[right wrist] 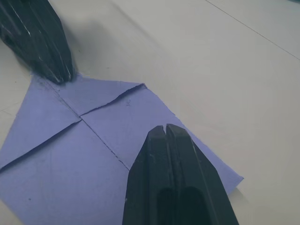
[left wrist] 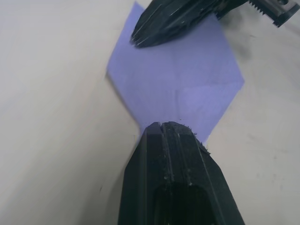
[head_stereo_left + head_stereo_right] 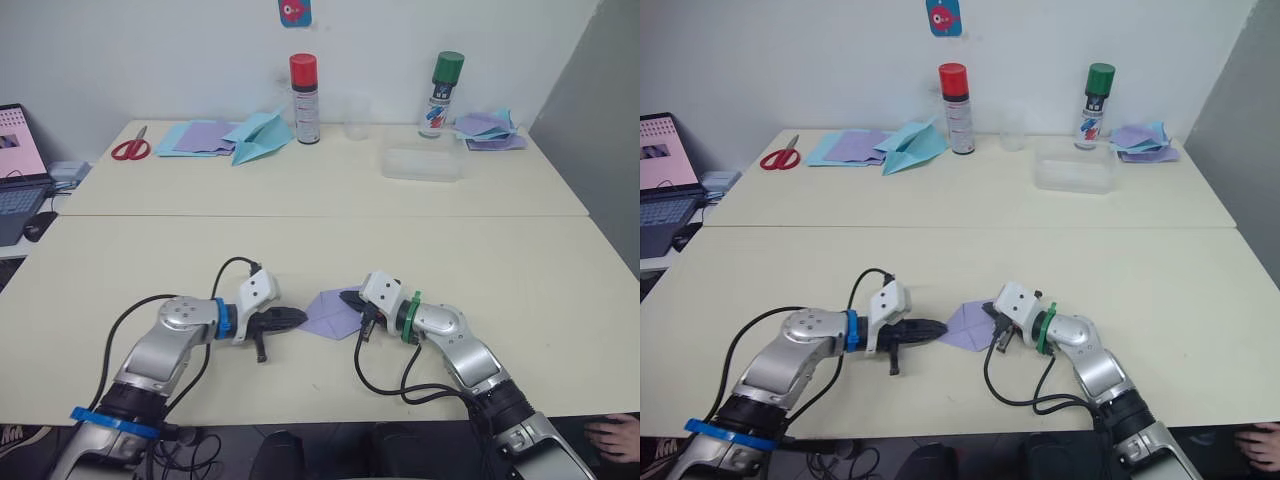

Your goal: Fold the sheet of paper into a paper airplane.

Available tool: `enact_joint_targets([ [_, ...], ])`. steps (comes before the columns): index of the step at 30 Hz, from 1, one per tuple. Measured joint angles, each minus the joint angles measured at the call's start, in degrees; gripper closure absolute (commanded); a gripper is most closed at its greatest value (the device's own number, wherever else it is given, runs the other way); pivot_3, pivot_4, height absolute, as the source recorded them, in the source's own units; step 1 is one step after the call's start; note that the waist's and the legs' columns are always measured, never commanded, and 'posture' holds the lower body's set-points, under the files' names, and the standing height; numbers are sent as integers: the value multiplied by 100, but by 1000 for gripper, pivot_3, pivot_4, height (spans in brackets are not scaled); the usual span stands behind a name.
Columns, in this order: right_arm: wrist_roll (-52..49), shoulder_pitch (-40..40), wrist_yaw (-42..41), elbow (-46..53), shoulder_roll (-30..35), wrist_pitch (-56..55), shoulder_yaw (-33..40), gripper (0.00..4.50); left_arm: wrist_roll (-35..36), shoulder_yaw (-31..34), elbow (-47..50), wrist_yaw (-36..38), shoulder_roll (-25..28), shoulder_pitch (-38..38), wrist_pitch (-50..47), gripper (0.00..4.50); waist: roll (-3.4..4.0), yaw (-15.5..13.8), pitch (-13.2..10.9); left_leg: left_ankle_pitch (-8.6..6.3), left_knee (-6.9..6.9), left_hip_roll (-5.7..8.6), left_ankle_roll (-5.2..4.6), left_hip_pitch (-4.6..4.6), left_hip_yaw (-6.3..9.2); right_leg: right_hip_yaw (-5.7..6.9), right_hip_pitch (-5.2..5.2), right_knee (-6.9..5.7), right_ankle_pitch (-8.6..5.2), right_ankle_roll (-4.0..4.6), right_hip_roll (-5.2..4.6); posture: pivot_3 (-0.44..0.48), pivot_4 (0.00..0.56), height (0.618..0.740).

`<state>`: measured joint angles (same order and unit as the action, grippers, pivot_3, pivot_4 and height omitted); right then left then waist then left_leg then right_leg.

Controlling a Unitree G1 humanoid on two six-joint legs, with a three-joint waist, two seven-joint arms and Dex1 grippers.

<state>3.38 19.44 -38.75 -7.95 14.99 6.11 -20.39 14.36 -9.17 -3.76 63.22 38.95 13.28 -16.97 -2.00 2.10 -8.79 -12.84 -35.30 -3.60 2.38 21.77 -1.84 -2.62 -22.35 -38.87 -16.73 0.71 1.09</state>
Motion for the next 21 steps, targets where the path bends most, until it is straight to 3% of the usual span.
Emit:
enact_joint_targets([
  [5,-1,54,-16,-65,3,-2,-15,4469,288,418,509,110,511,-582,-274,4500,-1,25,1,0,23,0,0,-6,-2,4,-4,1,-13,21,-4,0,150,740],
  [12,-13,114,-121,-128,32,-71,15,4469,845,857,894,-92,379,-552,-947,4500,-24,17,-21,0,26,0,0,13,0,10,-25,-1,3,-8,-4,0,150,740],
  [17,-15,168,-191,-176,32,-95,7,4469,772,448,1397,-315,75,-123,-1048,4500,-34,21,-25,1,25,3,1,14,-5,3,-24,1,6,-13,-3,0,150,740],
  [21,-17,178,-232,-196,28,-131,10,4469,292,-50,1136,-517,-14,3,-960,4500,-33,25,-26,1,27,1,1,15,3,9,-26,-1,3,-17,3,0,150,740],
])
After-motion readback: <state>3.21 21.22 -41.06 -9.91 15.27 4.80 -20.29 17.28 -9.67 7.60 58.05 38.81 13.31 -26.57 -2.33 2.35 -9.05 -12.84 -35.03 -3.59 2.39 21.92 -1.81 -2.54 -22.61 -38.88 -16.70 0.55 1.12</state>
